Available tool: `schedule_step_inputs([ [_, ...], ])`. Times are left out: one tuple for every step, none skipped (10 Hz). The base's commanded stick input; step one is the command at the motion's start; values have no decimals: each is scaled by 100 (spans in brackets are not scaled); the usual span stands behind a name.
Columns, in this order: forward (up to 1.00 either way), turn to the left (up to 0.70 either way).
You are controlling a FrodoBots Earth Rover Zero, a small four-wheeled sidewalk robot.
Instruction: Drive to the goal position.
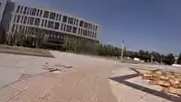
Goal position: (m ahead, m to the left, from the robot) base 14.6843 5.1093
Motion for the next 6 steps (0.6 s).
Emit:
schedule_step_inputs([
  [70,0],
  [70,0],
  [70,0],
  [70,0],
  [70,0],
  [70,0],
])
